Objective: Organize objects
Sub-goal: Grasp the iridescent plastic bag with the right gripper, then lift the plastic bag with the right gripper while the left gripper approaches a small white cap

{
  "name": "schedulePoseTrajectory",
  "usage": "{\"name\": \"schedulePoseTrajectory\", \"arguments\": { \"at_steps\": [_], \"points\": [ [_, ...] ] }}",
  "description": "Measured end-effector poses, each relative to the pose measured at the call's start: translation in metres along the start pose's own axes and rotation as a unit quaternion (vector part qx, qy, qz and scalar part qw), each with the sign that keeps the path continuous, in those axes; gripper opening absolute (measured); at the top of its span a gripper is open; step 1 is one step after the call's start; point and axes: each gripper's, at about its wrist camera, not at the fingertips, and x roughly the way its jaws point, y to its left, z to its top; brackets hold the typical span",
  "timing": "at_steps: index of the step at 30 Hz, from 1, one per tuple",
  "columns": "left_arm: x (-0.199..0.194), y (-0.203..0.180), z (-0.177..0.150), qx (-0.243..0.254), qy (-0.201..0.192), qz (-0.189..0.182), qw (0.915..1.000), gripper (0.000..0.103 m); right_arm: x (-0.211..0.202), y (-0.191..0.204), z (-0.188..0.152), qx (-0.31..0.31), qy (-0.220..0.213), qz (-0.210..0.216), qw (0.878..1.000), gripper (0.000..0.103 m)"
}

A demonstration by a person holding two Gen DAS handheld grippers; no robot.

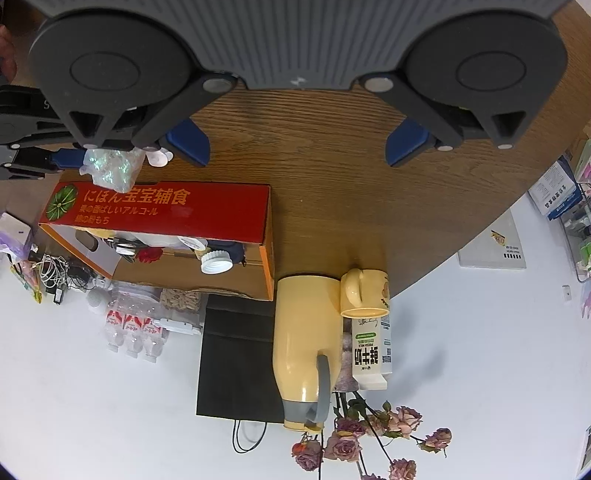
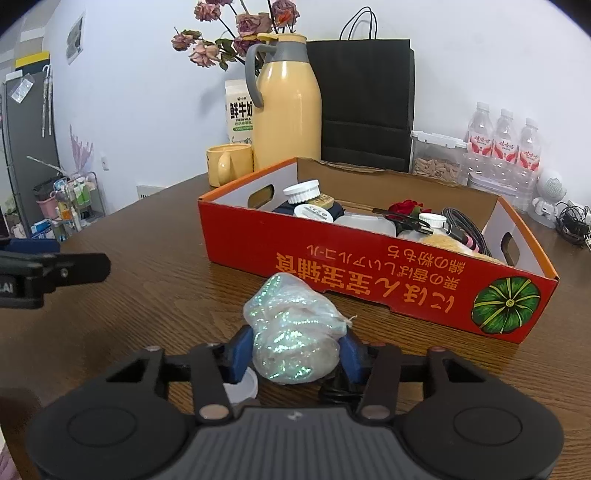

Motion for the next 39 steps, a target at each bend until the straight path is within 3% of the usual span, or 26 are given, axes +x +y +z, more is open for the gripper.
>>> {"name": "schedulePoseTrajectory", "arguments": {
  "at_steps": [9,19,27,39],
  "points": [
    [0.003,-0.013,0.002,0.010,0.002,-0.001,1.0000,0.103,-0.019,-0.010,0.002,0.010,-0.033,0.006,0.999,0.044],
    [0.014,-0.035,0.000,0.024,0.015,-0.005,0.9996,0.103,-0.038,-0.051,-0.001,0.045,-0.069,-0.029,0.996,0.044],
    [0.026,-0.056,0.000,0.036,0.027,-0.009,0.9989,0.103,-0.040,-0.088,-0.010,0.069,-0.083,-0.069,0.992,0.044],
    [0.048,-0.080,-0.001,0.047,0.049,-0.007,0.9976,0.103,-0.041,-0.101,-0.023,0.079,-0.093,-0.073,0.990,0.044]
  ]
}}
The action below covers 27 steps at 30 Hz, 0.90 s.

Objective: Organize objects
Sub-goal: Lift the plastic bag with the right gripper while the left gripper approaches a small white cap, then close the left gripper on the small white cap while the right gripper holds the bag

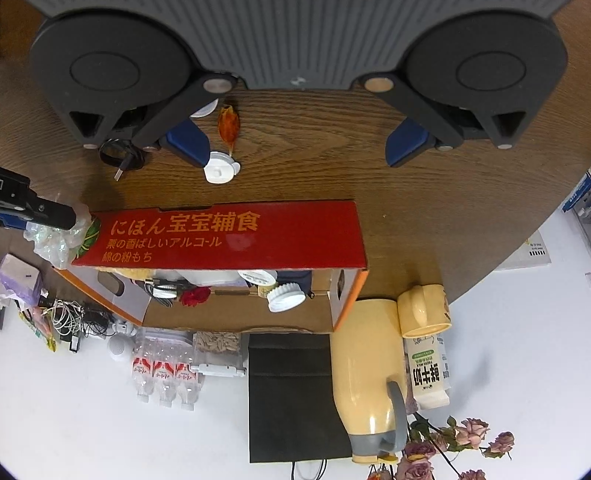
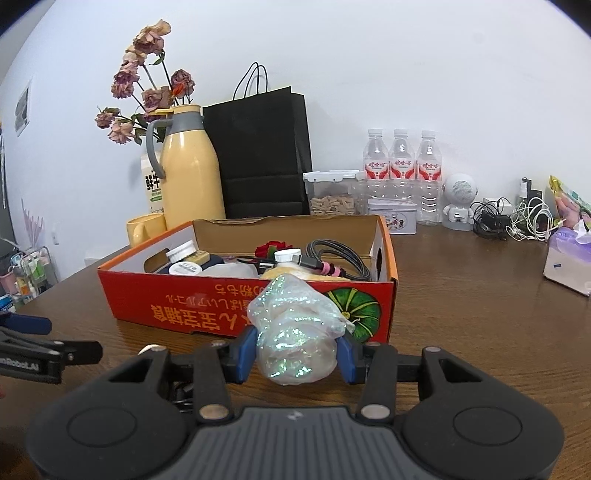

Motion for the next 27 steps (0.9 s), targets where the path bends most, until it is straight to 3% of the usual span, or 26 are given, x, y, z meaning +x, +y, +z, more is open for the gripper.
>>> {"name": "schedulePoseTrajectory", "arguments": {
  "at_steps": [7,16,24,26,27],
  "points": [
    [0.007,-0.008,-0.004,0.002,0.009,-0.001,1.0000,0.103,-0.001,0.002,-0.002,-0.003,-0.002,0.006,1.000,0.044],
    [0.027,-0.027,0.006,0.012,0.016,-0.019,0.9996,0.095,-0.001,0.004,-0.002,-0.009,-0.003,0.007,1.000,0.044],
    [0.047,-0.039,0.009,0.023,0.038,-0.038,0.9983,0.056,0.000,0.005,-0.003,-0.010,0.000,0.009,1.000,0.044],
    [0.046,-0.041,0.009,0.026,0.034,-0.047,0.9980,0.029,0.001,0.005,-0.003,-0.010,0.002,0.009,1.000,0.044],
    [0.045,-0.042,0.009,0.028,0.032,-0.053,0.9977,0.027,0.001,0.005,-0.003,-0.010,0.003,0.008,1.000,0.044]
  ]
}}
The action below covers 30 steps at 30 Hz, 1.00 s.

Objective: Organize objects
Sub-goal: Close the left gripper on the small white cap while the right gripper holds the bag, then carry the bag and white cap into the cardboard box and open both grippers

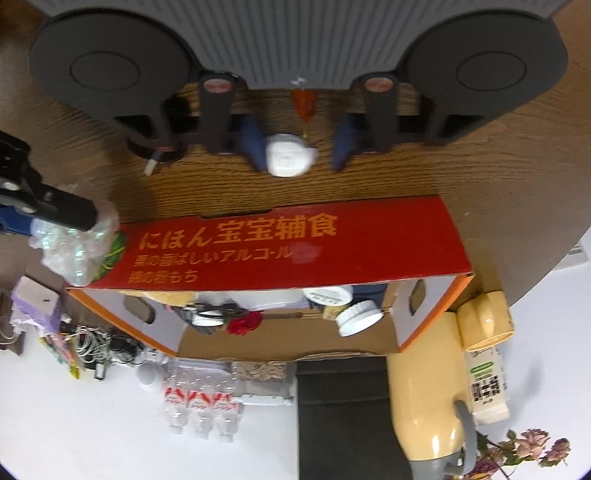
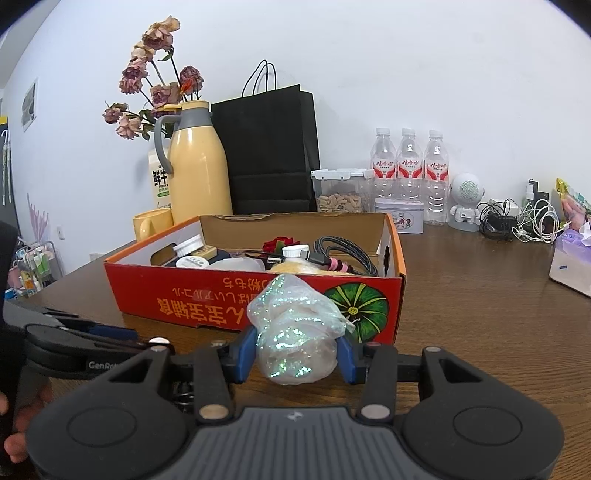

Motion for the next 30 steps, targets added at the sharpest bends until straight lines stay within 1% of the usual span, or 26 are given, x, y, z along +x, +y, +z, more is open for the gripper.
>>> {"name": "schedulePoseTrajectory", "arguments": {
  "at_steps": [2,9,17,24,30],
  "points": [
    [-0.001,-0.001,-0.001,0.003,-0.003,-0.003,1.0000,0.026,0.000,0.000,0.000,0.000,0.000,0.000,1.000,0.044],
    [-0.006,0.003,-0.001,-0.008,-0.009,-0.004,0.9999,0.026,0.001,0.000,0.000,0.000,0.002,-0.002,1.000,0.044],
    [-0.033,0.004,0.003,0.001,-0.042,-0.012,0.9990,0.026,-0.009,0.007,0.002,-0.017,-0.013,-0.001,1.000,0.044],
    [-0.055,0.009,0.021,-0.001,-0.078,-0.019,0.9968,0.026,-0.018,0.014,0.027,-0.021,-0.041,0.005,0.999,0.044],
    [-0.054,0.013,0.045,-0.007,-0.101,-0.020,0.9947,0.026,-0.003,0.022,0.057,-0.037,-0.054,0.009,0.998,0.044]
  ]
}}
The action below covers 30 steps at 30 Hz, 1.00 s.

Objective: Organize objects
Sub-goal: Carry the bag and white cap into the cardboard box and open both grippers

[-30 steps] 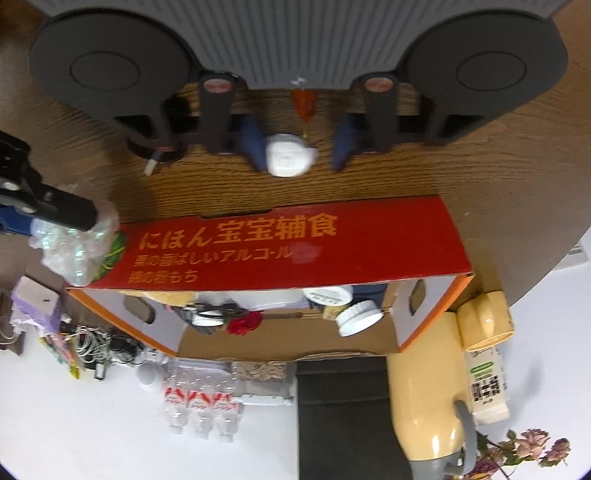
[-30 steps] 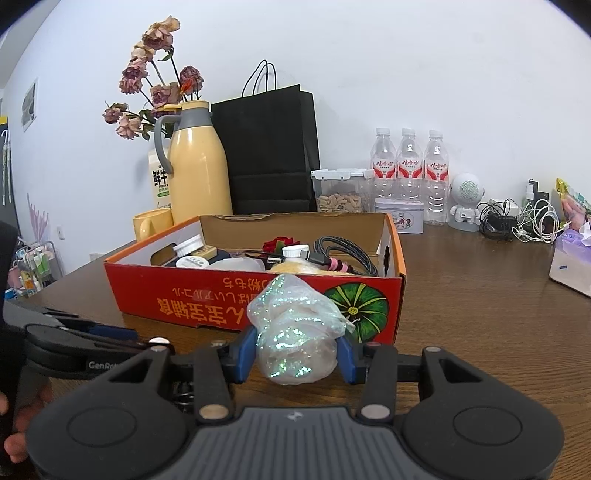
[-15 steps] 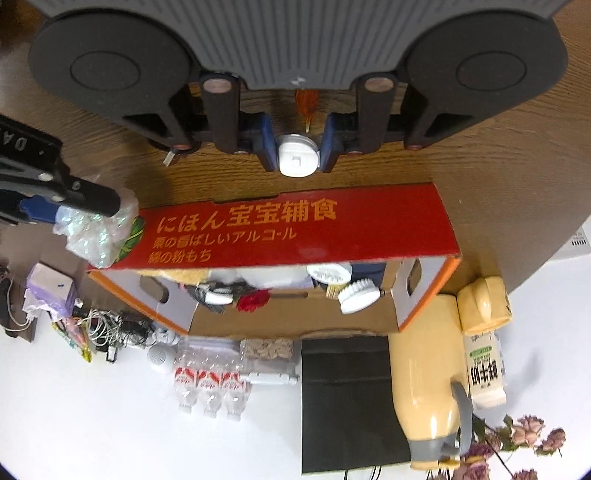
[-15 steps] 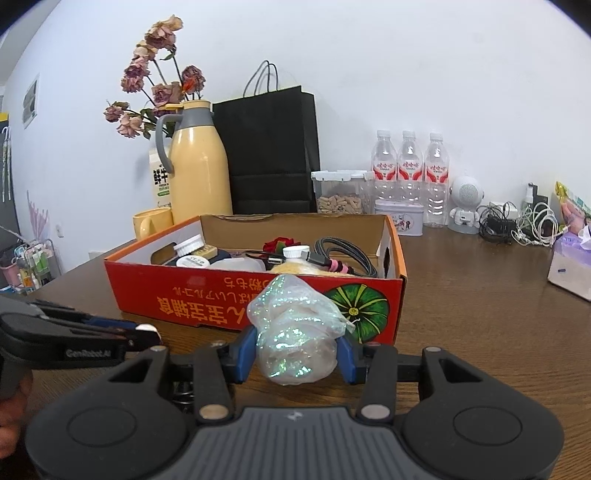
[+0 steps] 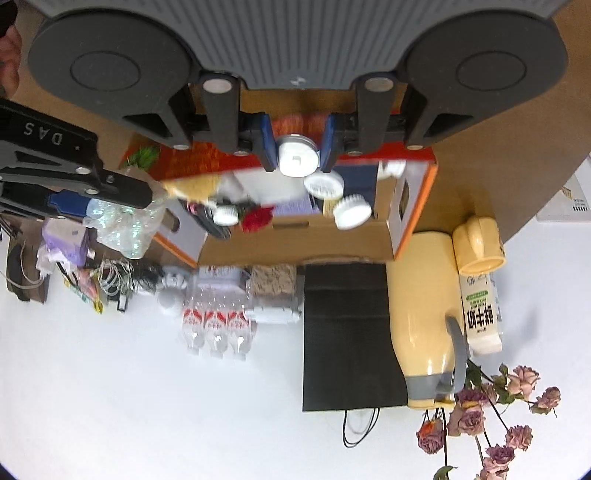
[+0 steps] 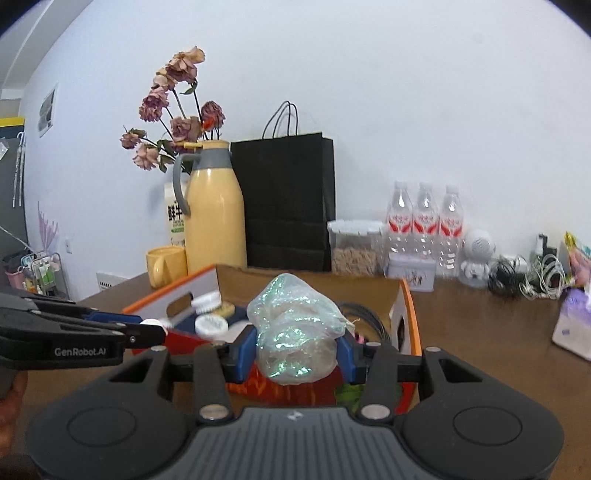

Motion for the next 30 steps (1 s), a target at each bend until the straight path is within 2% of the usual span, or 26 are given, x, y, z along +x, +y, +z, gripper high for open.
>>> {"name": "schedulePoseTrajectory", "arguments": {
  "at_steps": [7,16,20,25,28,30],
  "points": [
    [0.030,0.006,0.030,-0.008,-0.017,0.001,0.9998,0.026,0.052,0.000,0.025,-0.007,0.007,-0.002,1.000,0.044],
    [0.094,0.003,0.059,-0.018,-0.030,0.012,0.9993,0.026,0.121,-0.023,0.038,0.017,0.022,-0.028,0.999,0.044],
    [0.113,-0.003,0.058,-0.016,-0.034,0.014,0.9992,0.026,0.133,-0.038,0.028,0.032,0.040,-0.039,0.998,0.044],
    [0.125,-0.006,0.048,-0.003,-0.018,0.014,0.9997,0.027,0.139,-0.048,0.019,0.039,0.058,-0.037,0.997,0.045],
    [0.123,-0.004,0.045,-0.002,-0.020,0.024,0.9995,0.028,0.138,-0.047,0.017,0.034,0.060,-0.037,0.997,0.052],
    [0.119,-0.002,0.044,-0.001,-0.027,0.032,0.9991,0.033,0.135,-0.047,0.016,0.032,0.058,-0.039,0.997,0.056]
  ]
}}
